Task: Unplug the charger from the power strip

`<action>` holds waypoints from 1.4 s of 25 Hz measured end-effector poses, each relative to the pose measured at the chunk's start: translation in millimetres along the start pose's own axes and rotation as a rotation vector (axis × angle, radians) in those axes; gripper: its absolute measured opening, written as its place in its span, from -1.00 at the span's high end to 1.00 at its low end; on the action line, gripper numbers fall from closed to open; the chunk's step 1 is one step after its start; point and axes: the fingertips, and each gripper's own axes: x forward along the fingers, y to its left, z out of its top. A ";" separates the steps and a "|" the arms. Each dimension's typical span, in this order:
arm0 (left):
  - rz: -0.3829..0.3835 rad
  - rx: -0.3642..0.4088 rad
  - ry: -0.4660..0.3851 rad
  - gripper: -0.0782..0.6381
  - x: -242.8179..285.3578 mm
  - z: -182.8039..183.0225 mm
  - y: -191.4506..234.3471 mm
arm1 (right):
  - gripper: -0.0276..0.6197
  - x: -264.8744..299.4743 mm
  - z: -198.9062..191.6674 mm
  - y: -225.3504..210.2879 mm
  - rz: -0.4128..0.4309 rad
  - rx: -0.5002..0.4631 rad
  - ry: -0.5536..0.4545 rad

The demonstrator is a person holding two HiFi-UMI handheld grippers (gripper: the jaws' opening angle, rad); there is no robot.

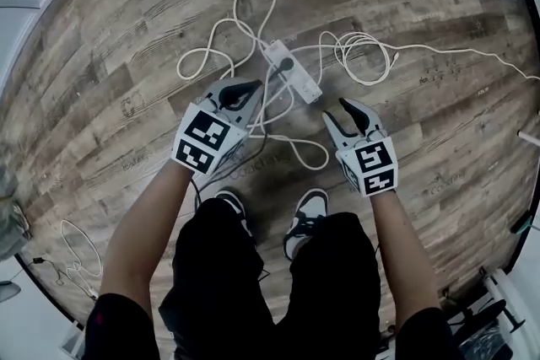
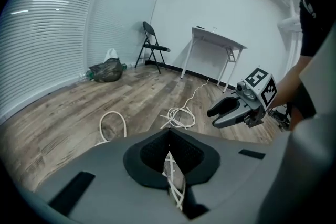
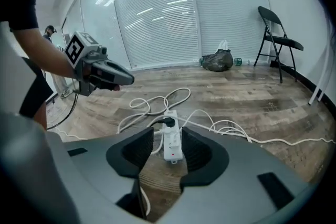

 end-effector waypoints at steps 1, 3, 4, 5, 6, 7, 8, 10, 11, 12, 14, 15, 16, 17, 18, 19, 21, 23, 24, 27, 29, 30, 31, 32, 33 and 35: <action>-0.011 0.015 0.004 0.73 16.0 -6.9 5.2 | 0.42 14.6 -8.8 -5.4 -0.002 -0.011 0.007; -0.022 0.024 0.012 0.73 46.3 -21.9 15.4 | 0.40 41.5 -23.0 -13.8 0.007 -0.020 0.017; -0.025 0.015 0.018 0.73 59.8 -30.0 19.5 | 0.38 53.6 -29.5 -15.4 0.017 -0.025 0.024; -0.030 0.005 0.026 0.73 72.2 -38.0 22.5 | 0.36 64.5 -35.8 -15.3 0.031 -0.034 0.034; -0.038 0.000 0.034 0.73 83.6 -45.5 24.2 | 0.34 74.3 -41.8 -14.5 0.044 -0.048 0.046; -0.050 0.007 0.042 0.73 94.1 -52.1 24.4 | 0.32 83.2 -47.6 -14.0 0.053 -0.065 0.059; -0.065 0.022 0.052 0.73 103.6 -57.8 23.7 | 0.32 91.4 -53.0 -14.2 0.058 -0.077 0.072; -0.087 0.043 0.075 0.73 119.5 -67.6 22.9 | 0.31 105.3 -61.0 -15.7 0.061 -0.082 0.085; -0.093 0.045 0.084 0.73 126.8 -71.4 23.7 | 0.31 110.5 -63.3 -16.5 0.060 -0.080 0.086; -0.096 0.046 0.092 0.73 134.0 -74.5 25.2 | 0.31 114.6 -64.5 -17.4 0.058 -0.079 0.086; -0.101 0.053 0.108 0.73 146.3 -79.0 28.3 | 0.32 121.3 -65.6 -18.5 0.056 -0.089 0.087; -0.107 0.059 0.115 0.73 150.7 -80.4 29.1 | 0.32 124.2 -66.2 -18.1 0.061 -0.096 0.092; -0.114 0.067 0.122 0.73 154.0 -81.3 29.6 | 0.32 126.7 -67.1 -17.5 0.067 -0.102 0.098; -0.119 0.073 0.130 0.73 156.7 -82.1 30.4 | 0.32 128.5 -67.8 -17.2 0.072 -0.106 0.103; -0.121 0.073 0.138 0.73 159.2 -83.0 31.5 | 0.33 129.6 -68.3 -17.5 0.072 -0.108 0.107; -0.123 0.071 0.147 0.73 161.2 -84.3 32.5 | 0.41 130.2 -68.7 -17.9 0.069 -0.107 0.109; -0.125 0.071 0.158 0.73 163.8 -86.1 33.6 | 0.57 130.6 -69.5 -18.2 0.060 -0.102 0.108; -0.120 0.074 0.158 0.73 164.8 -86.7 34.6 | 0.57 131.1 -69.3 -18.6 0.057 -0.106 0.108; -0.116 0.076 0.159 0.73 165.1 -87.4 35.4 | 0.57 131.5 -68.9 -19.1 0.057 -0.110 0.109; -0.116 0.071 0.166 0.73 166.0 -90.4 36.9 | 0.58 131.5 -67.6 -18.3 0.055 -0.145 0.109; -0.119 0.064 0.174 0.73 166.1 -91.1 36.0 | 0.58 130.4 -66.7 -16.4 0.043 -0.199 0.113; -0.117 0.067 0.180 0.73 165.7 -91.0 35.5 | 0.58 130.2 -66.5 -15.0 0.036 -0.222 0.118; -0.109 0.071 0.186 0.73 164.4 -90.5 35.4 | 0.58 129.8 -65.9 -13.5 0.034 -0.229 0.119; -0.097 0.073 0.183 0.73 162.0 -88.4 35.9 | 0.58 128.1 -64.1 -12.6 0.036 -0.222 0.113; -0.083 0.071 0.165 0.73 158.1 -83.4 36.8 | 0.58 124.3 -60.1 -12.8 0.036 -0.207 0.100; -0.060 0.058 0.101 0.73 144.5 -64.2 38.7 | 0.58 110.2 -47.1 -17.3 0.027 -0.173 0.062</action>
